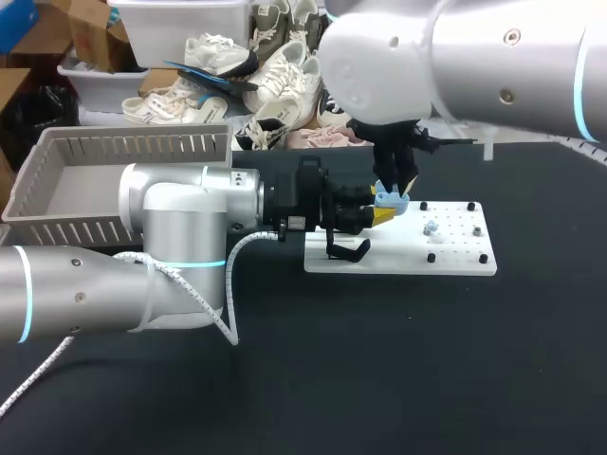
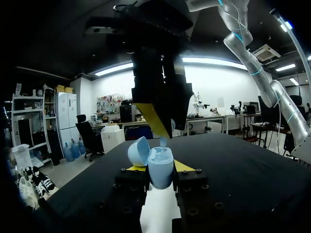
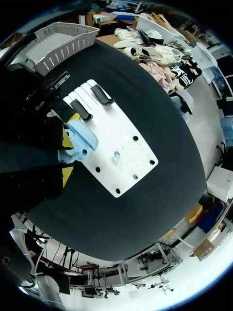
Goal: Pick up each earbud case from the left stands, insert the matching earbuds, close the lid, and place the case in the box.
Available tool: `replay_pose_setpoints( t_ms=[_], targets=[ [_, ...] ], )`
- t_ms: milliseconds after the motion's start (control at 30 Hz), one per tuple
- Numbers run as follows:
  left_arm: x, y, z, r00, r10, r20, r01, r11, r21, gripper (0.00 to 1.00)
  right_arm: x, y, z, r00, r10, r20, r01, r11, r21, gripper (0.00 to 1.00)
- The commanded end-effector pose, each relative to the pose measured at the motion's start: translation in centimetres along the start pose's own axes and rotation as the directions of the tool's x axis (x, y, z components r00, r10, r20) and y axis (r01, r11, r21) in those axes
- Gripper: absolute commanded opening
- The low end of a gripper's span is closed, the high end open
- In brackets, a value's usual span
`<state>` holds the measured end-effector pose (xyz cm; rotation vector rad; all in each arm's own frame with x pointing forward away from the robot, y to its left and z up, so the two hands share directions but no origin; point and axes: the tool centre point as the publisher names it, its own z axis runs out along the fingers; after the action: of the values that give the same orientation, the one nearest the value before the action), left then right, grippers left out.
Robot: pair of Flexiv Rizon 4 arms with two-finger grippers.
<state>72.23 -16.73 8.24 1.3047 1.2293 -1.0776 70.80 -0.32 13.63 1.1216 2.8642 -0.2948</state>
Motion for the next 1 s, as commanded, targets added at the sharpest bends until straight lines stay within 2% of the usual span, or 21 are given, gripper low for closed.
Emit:
replay_pose_setpoints(
  t_ms=[33, 1000],
  targets=[
    [-0.01, -0.17, -0.02, 1.0, 0.001, 0.0, -0.001, 1.0, -0.006, 0.0, 0.08, -0.41, 0.3, 1.0, 0.003, 0.002, -0.003, 1.0, -0.012, 0.0],
    [-0.01, -0.17, -0.02, 1.0, 0.001, 0.0, -0.001, 1.0, -0.006, 0.0, -0.04, -0.17, 0.66, 1.0, 0.001, -0.006, -0.001, 1.0, -0.021, 0.0]
  ],
)
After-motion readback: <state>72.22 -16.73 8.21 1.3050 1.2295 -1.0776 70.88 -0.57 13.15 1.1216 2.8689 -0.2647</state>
